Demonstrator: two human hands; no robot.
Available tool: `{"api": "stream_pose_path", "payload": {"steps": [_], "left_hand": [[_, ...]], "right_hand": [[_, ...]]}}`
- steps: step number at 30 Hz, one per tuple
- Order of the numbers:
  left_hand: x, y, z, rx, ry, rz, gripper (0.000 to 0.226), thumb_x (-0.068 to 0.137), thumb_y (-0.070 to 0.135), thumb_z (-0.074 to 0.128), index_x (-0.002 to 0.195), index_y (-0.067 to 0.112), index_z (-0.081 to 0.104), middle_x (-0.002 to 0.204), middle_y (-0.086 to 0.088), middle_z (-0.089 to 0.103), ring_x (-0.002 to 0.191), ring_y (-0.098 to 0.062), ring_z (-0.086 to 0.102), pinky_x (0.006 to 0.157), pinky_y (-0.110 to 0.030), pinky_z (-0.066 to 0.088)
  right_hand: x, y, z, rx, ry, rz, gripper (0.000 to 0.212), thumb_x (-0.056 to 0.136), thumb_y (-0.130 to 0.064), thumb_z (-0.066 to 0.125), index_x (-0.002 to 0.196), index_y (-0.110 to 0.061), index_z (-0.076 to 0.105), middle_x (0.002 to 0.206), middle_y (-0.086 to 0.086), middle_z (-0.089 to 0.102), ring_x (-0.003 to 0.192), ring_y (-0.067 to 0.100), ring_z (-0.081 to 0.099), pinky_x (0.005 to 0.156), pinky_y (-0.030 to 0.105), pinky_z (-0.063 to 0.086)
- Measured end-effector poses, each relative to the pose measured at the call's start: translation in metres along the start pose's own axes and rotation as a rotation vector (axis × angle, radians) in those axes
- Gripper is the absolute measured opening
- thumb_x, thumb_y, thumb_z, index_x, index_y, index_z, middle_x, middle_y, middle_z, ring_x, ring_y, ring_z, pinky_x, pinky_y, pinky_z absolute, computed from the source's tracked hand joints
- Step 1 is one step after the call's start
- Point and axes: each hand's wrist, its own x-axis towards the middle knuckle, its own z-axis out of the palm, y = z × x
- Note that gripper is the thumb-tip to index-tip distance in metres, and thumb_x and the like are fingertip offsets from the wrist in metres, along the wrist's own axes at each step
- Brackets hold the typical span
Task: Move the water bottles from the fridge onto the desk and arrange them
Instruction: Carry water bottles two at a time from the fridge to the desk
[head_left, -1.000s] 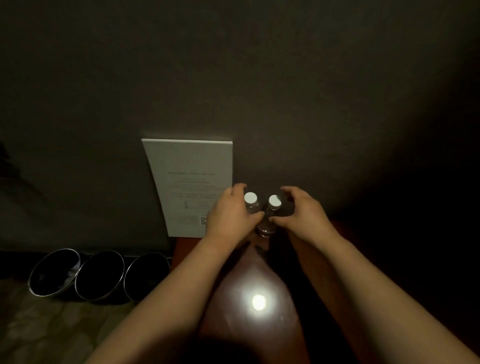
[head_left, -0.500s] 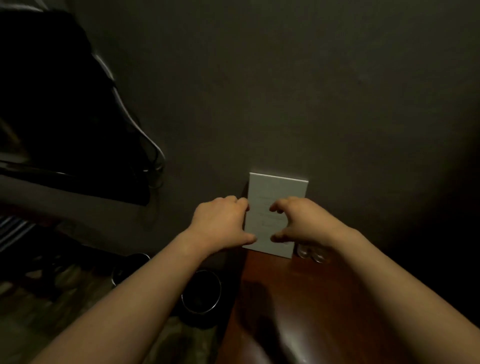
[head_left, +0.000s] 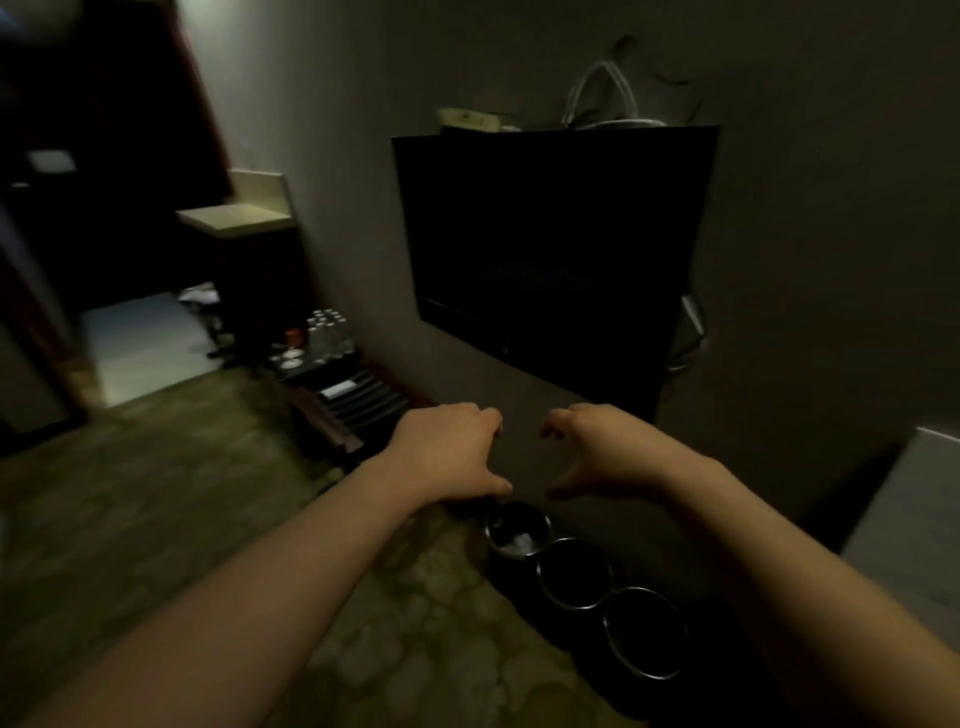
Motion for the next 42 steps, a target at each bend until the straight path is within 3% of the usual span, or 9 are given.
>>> {"api": "stream_pose_path", "payload": {"steps": [8, 11, 15, 23, 32, 42], "left_hand": [[-0.082, -0.165, 0.02, -0.02, -0.064, -0.31, 0.068, 0.07, 0.076, 0.061, 0.12, 0.03, 0.056, 0.108, 0.006, 0.06, 0.094, -0.017, 0.06, 0.074, -0.039, 0.055], [-0.092, -0.211, 0.026, -0.062, -0.065, -0.394, 0.066, 0.074, 0.072, 0.063, 0.124, 0.029, 0.056, 0.114, 0.005, 0.062, 0.1, -0.018, 0.06, 0.074, -0.034, 0.052], [-0.089, -0.269, 0.042, -0.114, -0.057, -0.472, 0.062, 0.075, 0.069, 0.065, 0.123, 0.029, 0.057, 0.117, 0.004, 0.062, 0.103, -0.018, 0.06, 0.082, -0.039, 0.054], [-0.023, -0.414, 0.062, -0.147, -0.04, -0.607, 0.065, 0.078, 0.064, 0.067, 0.13, 0.025, 0.056, 0.124, 0.002, 0.061, 0.107, -0.019, 0.06, 0.088, -0.041, 0.054], [0.086, -0.597, 0.059, -0.16, 0.058, -0.722, 0.054, 0.082, 0.064, 0.063, 0.124, 0.031, 0.057, 0.121, 0.008, 0.061, 0.105, -0.015, 0.059, 0.087, -0.04, 0.053], [0.147, -0.83, 0.123, -0.285, 0.106, -0.789, 0.056, 0.079, 0.064, 0.065, 0.124, 0.032, 0.059, 0.118, 0.013, 0.063, 0.1, -0.01, 0.06, 0.084, -0.037, 0.055]], "right_hand": [[0.113, -0.155, 0.025, 0.043, -0.076, -0.236, 0.062, 0.067, -0.047, 0.082, 0.119, -0.028, 0.057, 0.111, -0.003, 0.062, 0.096, 0.017, 0.06, 0.081, 0.037, 0.054], [0.154, -0.187, 0.035, 0.042, -0.097, -0.301, 0.065, 0.066, -0.047, 0.083, 0.122, -0.027, 0.055, 0.11, -0.004, 0.062, 0.098, 0.018, 0.06, 0.08, 0.035, 0.052], [0.219, -0.217, 0.049, 0.069, -0.102, -0.367, 0.072, 0.068, -0.047, 0.082, 0.131, -0.027, 0.052, 0.12, -0.003, 0.062, 0.105, 0.018, 0.06, 0.086, 0.037, 0.053], [0.395, -0.252, 0.066, 0.12, -0.105, -0.454, 0.075, 0.067, -0.05, 0.083, 0.133, -0.031, 0.051, 0.124, -0.006, 0.06, 0.107, 0.014, 0.06, 0.086, 0.034, 0.054], [0.612, -0.296, 0.052, 0.127, -0.107, -0.504, 0.07, 0.073, -0.044, 0.08, 0.135, -0.027, 0.051, 0.129, -0.003, 0.055, 0.113, 0.017, 0.055, 0.093, 0.037, 0.051], [0.832, -0.391, 0.089, 0.145, -0.112, -0.501, 0.061, 0.076, -0.041, 0.08, 0.129, -0.027, 0.055, 0.129, -0.007, 0.057, 0.114, 0.013, 0.056, 0.094, 0.034, 0.051]]}}
